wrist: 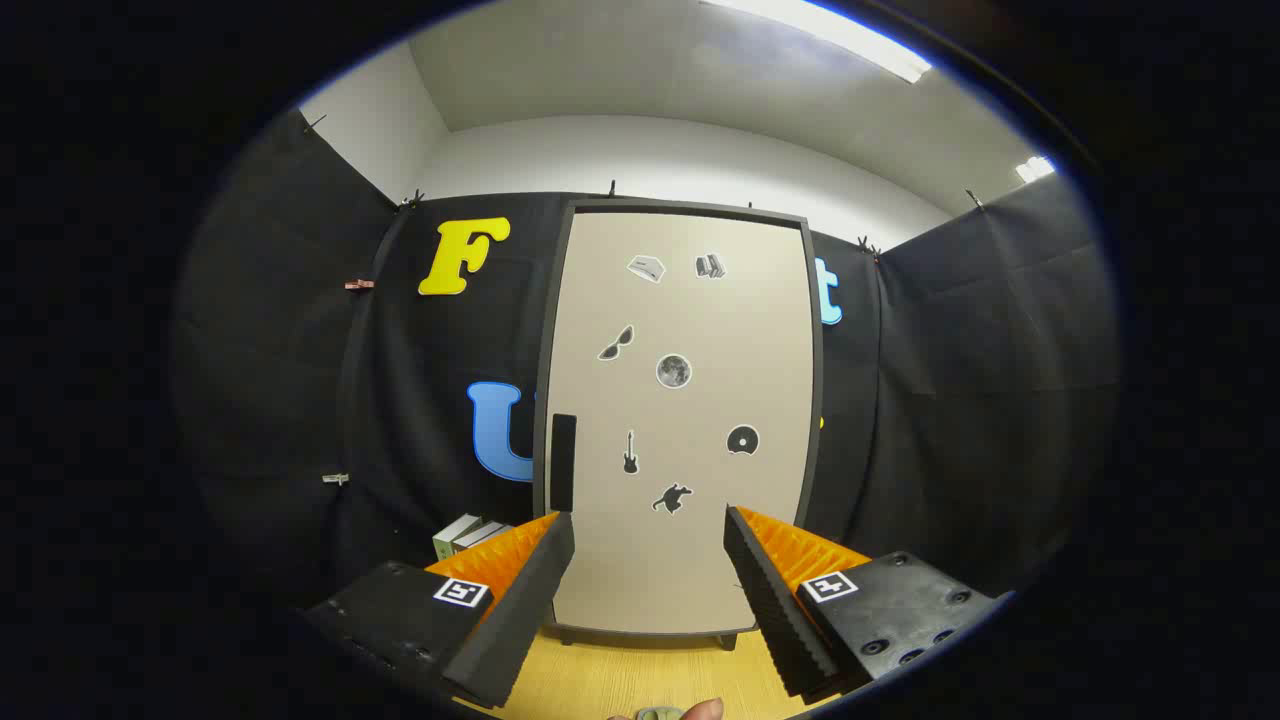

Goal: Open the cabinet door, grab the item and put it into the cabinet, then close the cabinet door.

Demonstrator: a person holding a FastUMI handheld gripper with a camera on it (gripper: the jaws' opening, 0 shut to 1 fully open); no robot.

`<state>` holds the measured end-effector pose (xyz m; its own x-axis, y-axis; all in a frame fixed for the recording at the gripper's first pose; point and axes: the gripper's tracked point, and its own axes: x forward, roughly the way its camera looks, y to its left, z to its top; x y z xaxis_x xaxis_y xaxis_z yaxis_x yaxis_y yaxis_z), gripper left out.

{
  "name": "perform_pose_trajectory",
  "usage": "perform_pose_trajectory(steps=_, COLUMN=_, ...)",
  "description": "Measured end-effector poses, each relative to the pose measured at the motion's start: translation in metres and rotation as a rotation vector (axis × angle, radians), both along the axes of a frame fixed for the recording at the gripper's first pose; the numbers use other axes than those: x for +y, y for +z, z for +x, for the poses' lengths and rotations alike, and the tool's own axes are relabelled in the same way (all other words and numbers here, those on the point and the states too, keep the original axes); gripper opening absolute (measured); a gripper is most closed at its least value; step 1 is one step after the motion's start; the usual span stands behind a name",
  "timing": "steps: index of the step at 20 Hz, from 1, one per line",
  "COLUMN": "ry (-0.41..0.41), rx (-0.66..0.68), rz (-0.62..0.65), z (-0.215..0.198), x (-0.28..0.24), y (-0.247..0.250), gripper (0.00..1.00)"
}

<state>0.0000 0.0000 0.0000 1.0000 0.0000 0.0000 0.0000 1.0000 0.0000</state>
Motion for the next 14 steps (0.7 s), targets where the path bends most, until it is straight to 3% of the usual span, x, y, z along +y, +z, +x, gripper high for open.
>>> perform_pose_trajectory(steps=14, ry=0.006, rx=0.003, rz=0.001, z=0.0024, x=0.007, y=-0.0031, gripper=0.97)
